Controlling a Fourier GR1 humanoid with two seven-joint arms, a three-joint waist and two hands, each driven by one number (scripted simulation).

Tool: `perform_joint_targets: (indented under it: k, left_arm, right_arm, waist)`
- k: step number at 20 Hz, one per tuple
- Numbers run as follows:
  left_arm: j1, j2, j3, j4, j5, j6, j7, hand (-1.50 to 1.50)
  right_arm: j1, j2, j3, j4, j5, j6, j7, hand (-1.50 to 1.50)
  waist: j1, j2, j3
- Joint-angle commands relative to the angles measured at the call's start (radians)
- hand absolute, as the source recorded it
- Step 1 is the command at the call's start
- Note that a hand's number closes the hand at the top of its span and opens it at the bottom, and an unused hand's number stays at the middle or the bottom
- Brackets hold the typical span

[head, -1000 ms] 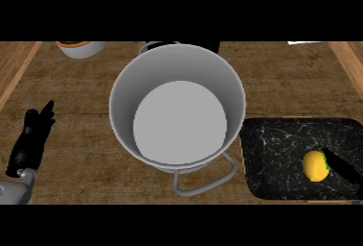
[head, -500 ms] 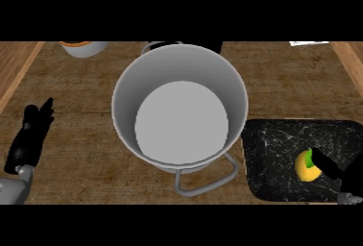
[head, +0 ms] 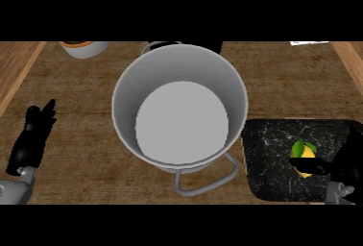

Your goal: Pick the lemon from the tray and place it in the pot

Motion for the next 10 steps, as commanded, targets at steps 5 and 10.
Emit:
perform_joint_targets:
  k: [5, 10]
  left_arm:
    - [0.022, 0.011, 0.028, -0.021, 0.001, -0.022, -0.009, 0.00]
    - [0.011, -0.014, 0.019, -0.016, -0.012, -0.031, 0.001, 0.00]
  right_arm:
    - [-0.010, 0.118, -0.023, -0.092, 0.085, 0.211, 0.253, -1.50]
    - [-0.073, 0.146, -0.104, 0.059, 0.096, 0.193, 0.188, -1.50]
  waist:
    - [-0.003, 0.001, 0.003]
    - [0.002, 0.006, 0.004]
